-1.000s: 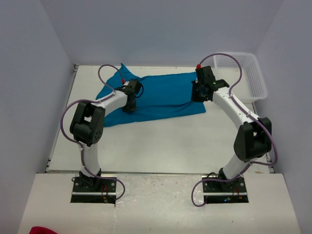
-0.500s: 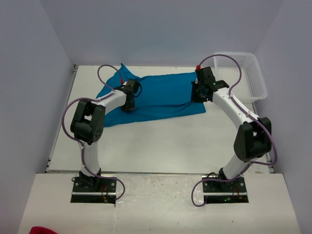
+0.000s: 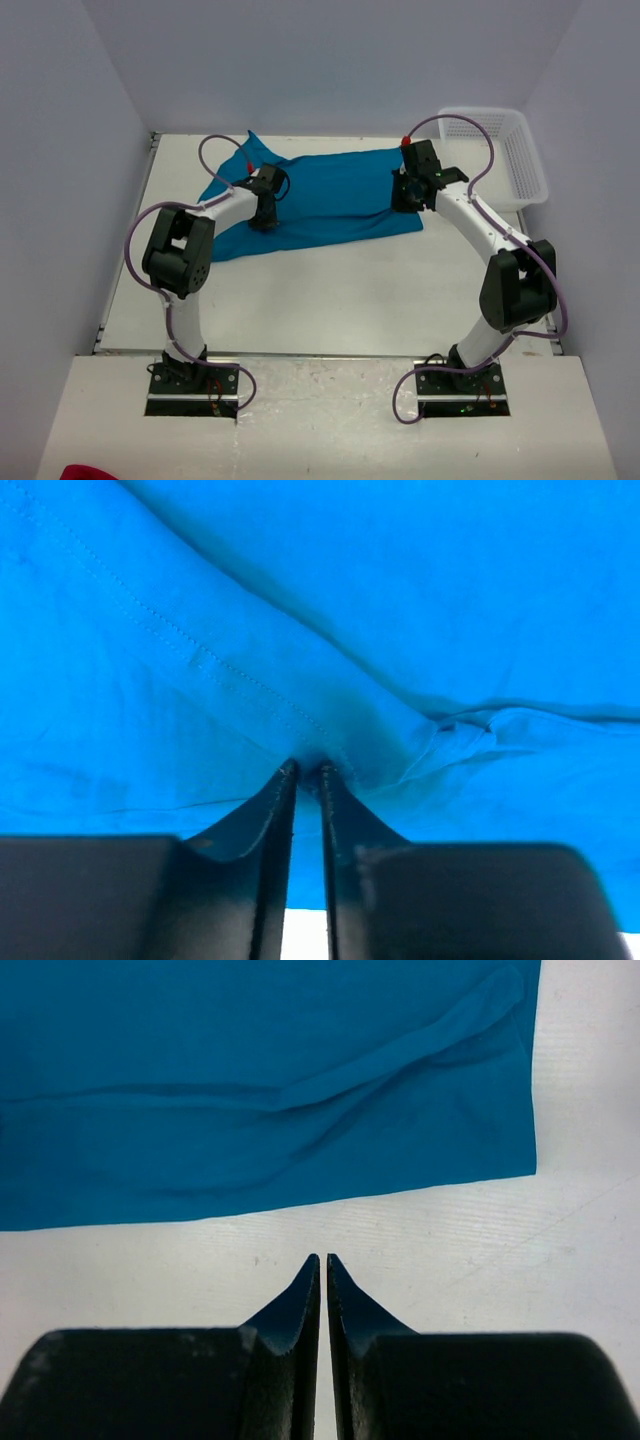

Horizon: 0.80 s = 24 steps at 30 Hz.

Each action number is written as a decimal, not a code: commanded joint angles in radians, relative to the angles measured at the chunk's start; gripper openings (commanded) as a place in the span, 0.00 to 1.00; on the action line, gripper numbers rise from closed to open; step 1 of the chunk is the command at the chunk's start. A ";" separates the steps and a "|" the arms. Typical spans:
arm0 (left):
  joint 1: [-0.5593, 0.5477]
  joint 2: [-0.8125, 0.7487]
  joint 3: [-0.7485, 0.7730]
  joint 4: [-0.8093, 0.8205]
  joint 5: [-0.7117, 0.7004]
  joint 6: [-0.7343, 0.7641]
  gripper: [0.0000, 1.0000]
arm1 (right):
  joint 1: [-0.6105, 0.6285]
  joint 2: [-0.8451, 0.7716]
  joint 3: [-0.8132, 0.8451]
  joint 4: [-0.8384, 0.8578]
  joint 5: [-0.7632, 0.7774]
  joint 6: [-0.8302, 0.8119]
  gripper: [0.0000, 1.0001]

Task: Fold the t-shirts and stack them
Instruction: Fold the flattened tshirt in 1/3 of the way

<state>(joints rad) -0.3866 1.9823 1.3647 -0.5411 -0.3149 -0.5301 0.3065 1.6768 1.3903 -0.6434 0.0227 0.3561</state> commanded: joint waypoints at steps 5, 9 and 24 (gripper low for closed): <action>0.006 -0.002 0.033 0.035 0.002 0.018 0.01 | -0.004 -0.023 -0.011 0.034 -0.017 0.001 0.06; 0.006 -0.023 0.036 0.038 -0.004 0.019 0.00 | -0.004 -0.012 -0.007 0.036 -0.017 0.001 0.05; 0.080 0.113 0.393 0.023 0.022 0.096 0.01 | -0.004 0.130 0.134 -0.001 -0.017 0.011 0.05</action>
<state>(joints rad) -0.3542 2.0369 1.6466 -0.5377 -0.3054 -0.4774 0.3065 1.7706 1.4441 -0.6380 0.0082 0.3588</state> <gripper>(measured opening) 0.006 0.050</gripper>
